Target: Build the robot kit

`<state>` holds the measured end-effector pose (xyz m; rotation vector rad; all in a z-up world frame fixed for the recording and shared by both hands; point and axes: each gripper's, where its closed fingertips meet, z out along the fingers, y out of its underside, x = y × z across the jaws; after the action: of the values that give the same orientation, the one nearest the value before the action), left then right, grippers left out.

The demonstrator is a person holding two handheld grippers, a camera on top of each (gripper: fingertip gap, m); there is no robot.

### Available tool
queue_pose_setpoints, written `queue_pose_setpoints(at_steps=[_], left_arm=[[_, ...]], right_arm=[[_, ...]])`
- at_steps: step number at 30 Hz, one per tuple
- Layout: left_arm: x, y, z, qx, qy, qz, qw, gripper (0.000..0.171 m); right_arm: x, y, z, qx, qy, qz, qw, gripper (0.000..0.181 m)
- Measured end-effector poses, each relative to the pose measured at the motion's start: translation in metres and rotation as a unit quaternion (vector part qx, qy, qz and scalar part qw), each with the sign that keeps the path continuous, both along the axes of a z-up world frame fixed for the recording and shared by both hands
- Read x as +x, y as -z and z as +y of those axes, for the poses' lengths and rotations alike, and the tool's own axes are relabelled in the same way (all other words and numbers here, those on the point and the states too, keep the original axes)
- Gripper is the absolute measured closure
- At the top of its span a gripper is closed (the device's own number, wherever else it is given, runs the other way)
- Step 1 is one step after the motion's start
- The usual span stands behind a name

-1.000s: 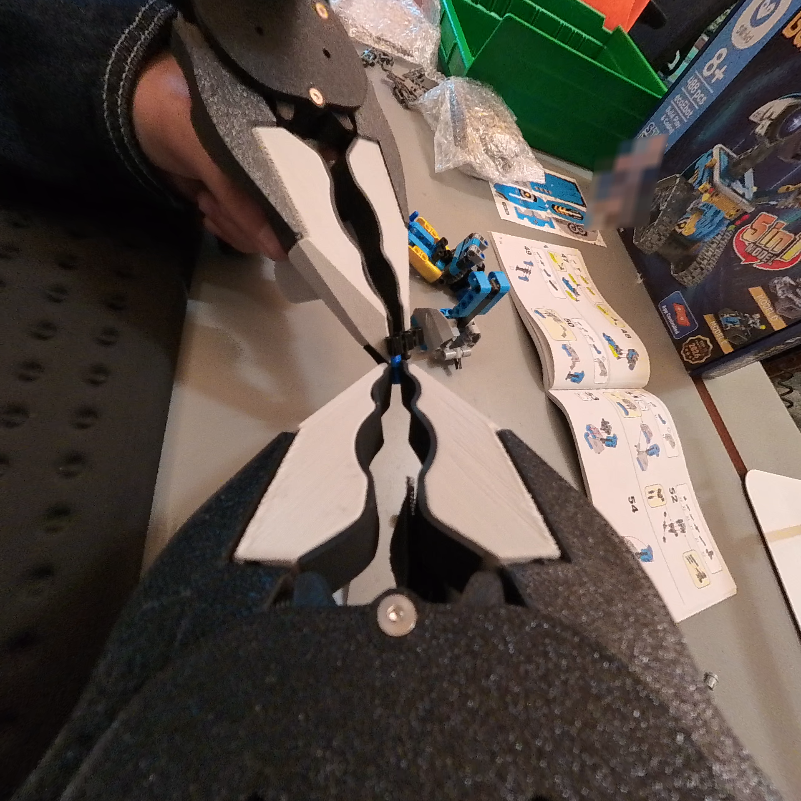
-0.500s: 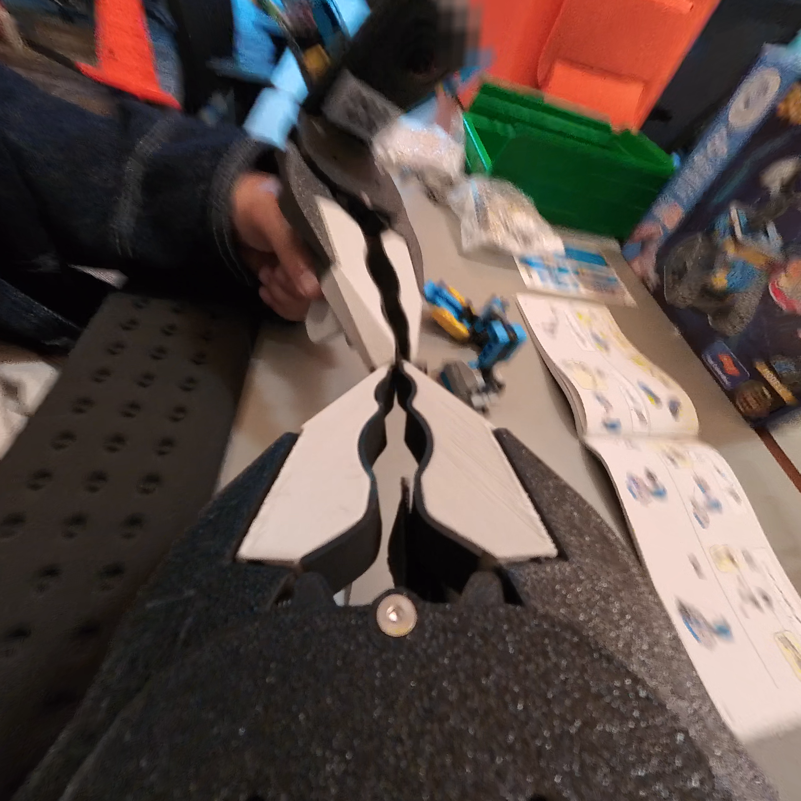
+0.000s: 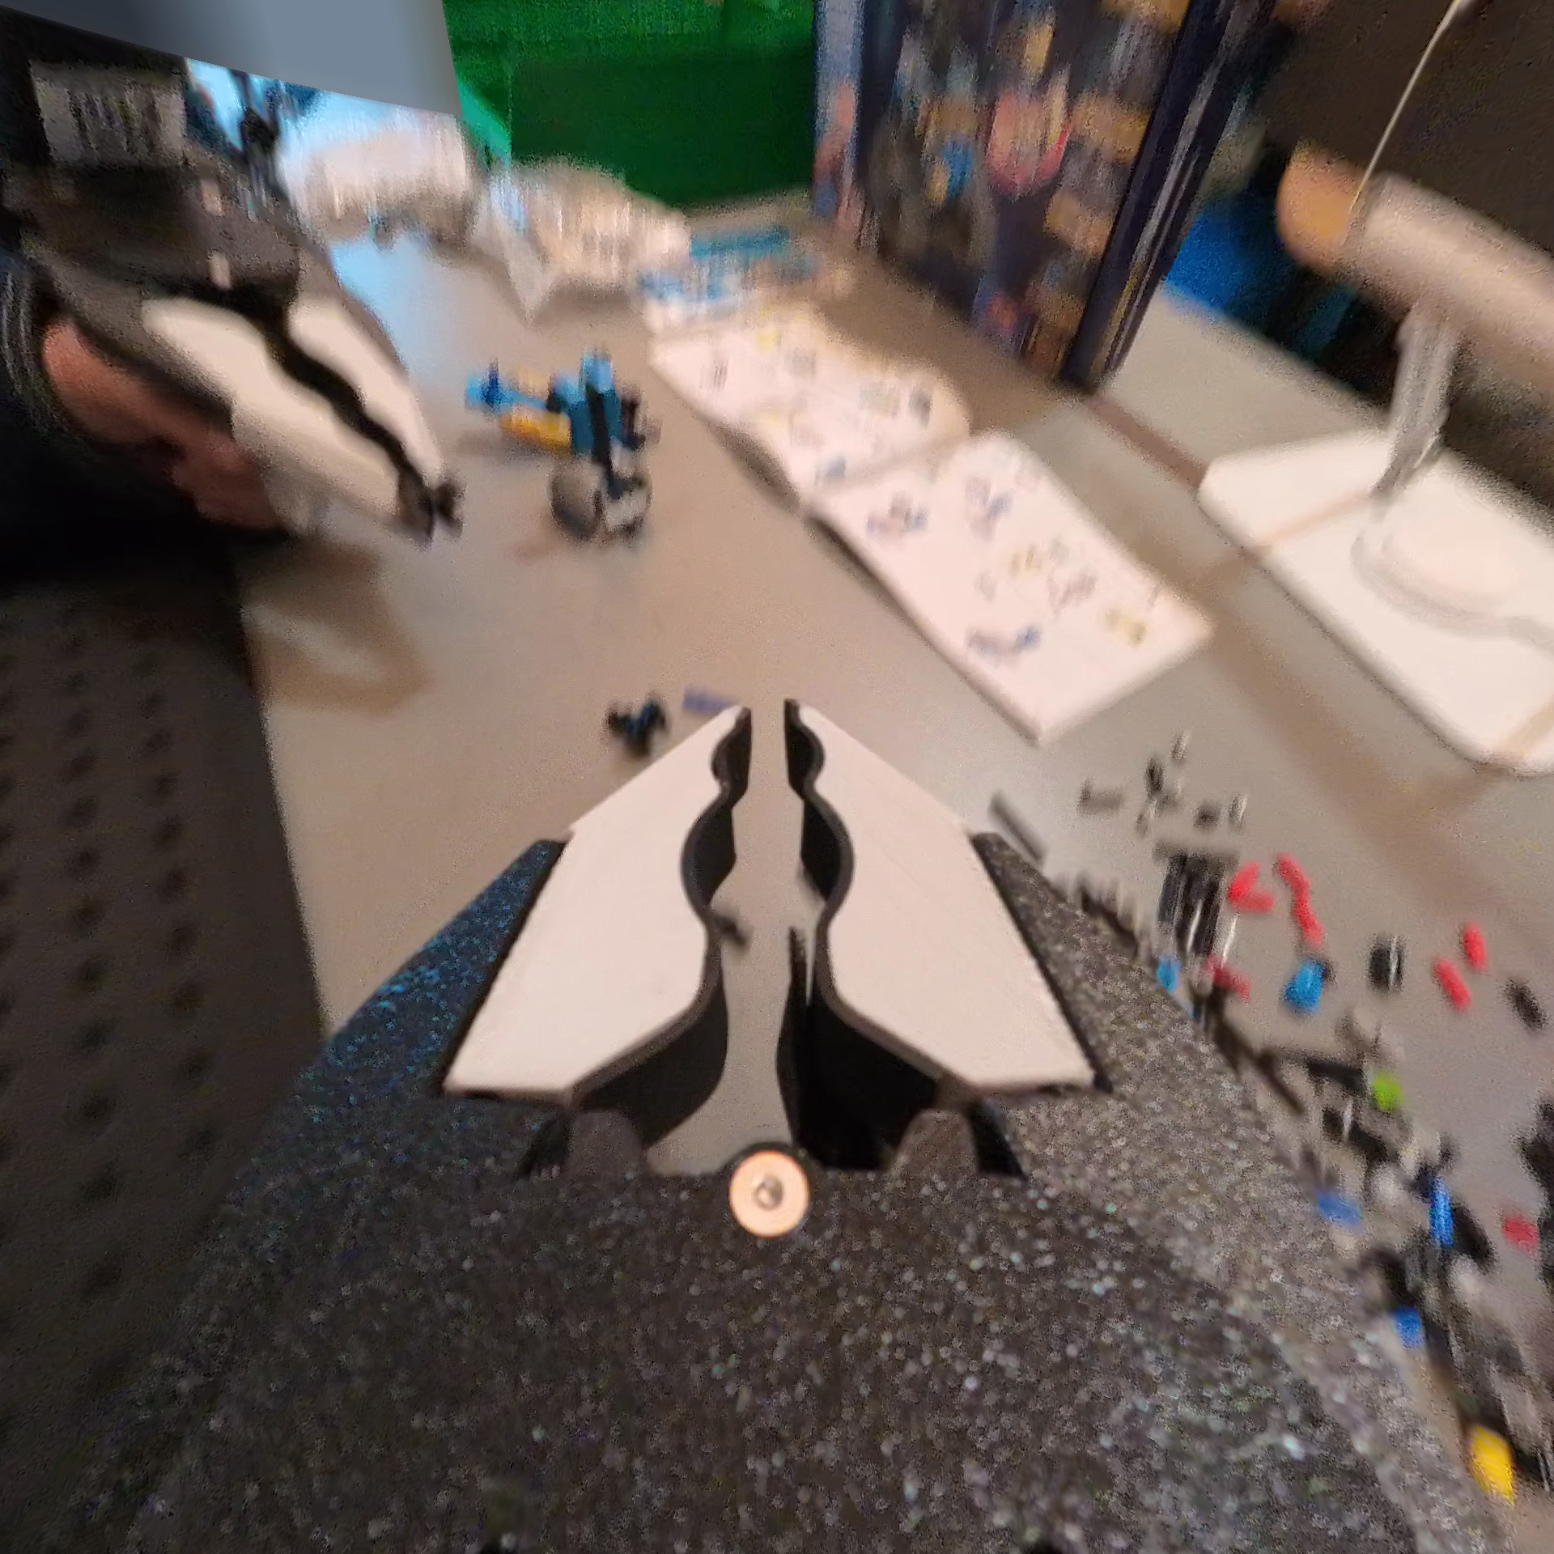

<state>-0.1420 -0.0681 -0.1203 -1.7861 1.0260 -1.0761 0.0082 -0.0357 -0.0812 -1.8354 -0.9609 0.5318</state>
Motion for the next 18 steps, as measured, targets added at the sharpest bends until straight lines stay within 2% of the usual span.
queue_pose_setpoints(at_steps=[2,4,6,10,12,15,18], left_arm=[[0.0,0.0,0.0,0.002,-0.001,0.0,1.0,0.165],[0.0,0.0,0.001,0.001,-0.005,-0.001,1.0,0.165],[0.0,0.001,0.003,-0.005,-0.01,0.001,1.0,0.165],[-0.003,-0.002,0.007,-0.007,-0.021,-0.012,1.0,0.165],[-0.004,-0.003,0.006,-0.011,-0.019,-0.015,1.0,0.165],[-0.003,-0.003,0.005,-0.006,-0.017,-0.014,1.0,0.165],[-0.003,-0.003,0.004,-0.002,-0.018,-0.012,1.0,0.165]], right_arm=[[0.028,0.033,-0.028,-0.079,-0.006,-0.078,0.994,0.167],[0.049,0.058,-0.042,-0.106,0.022,-0.145,0.983,0.165],[0.038,0.07,-0.055,-0.123,0.018,-0.13,0.984,0.161],[0.028,0.089,-0.045,-0.107,0.018,-0.143,0.984,0.155],[0.02,0.089,-0.039,-0.092,-0.024,-0.136,0.986,0.154],[0.02,0.099,-0.034,-0.091,-0.097,-0.171,0.976,0.153],[0.014,0.098,-0.031,-0.1,-0.142,-0.176,0.969,0.161]])
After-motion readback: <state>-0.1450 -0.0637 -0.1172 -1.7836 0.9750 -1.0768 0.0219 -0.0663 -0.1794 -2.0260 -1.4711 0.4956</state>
